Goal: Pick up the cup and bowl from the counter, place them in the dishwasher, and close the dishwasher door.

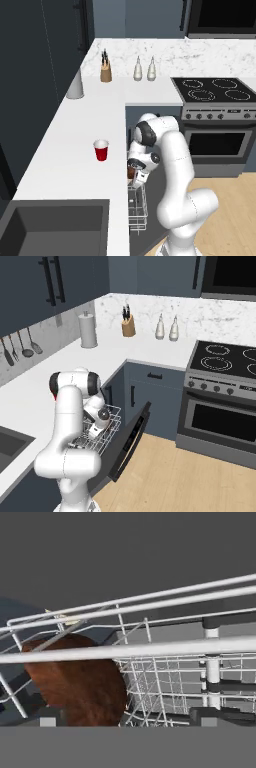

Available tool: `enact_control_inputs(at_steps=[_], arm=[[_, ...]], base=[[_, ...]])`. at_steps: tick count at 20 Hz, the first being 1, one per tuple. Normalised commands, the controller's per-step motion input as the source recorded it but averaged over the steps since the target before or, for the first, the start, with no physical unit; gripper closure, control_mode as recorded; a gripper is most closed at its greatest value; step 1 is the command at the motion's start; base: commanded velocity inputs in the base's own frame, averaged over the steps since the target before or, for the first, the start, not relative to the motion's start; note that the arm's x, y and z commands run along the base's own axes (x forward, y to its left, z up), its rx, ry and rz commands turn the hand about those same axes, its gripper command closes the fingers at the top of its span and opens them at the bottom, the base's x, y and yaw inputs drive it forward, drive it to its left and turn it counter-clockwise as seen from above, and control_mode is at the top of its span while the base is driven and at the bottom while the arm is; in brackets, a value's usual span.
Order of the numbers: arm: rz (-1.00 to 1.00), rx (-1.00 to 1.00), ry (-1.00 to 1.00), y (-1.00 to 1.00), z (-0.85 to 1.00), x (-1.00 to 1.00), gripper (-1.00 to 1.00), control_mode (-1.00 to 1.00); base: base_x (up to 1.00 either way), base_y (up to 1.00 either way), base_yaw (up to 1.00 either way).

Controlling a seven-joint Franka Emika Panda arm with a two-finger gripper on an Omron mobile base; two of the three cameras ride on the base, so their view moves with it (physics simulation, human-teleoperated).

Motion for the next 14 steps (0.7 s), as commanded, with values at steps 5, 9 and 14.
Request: enact_control_inputs(at_steps=[5, 9, 14], arm=[[0.0, 0.0, -0.29, 0.0, 0.68, -0.64, -1.0, -1.0], [0.0, 0.0, -0.3, 0.01, 0.89, -0.66, -1.0, -1.0], [0.0, 0.0, -0.29, 0.0, 0.96, -0.53, -1.0, -1.0]], base=[[0.0, 0.0, 0.0], [0.0, 0.0, 0.0], [0.0, 0.0, 0.0]])
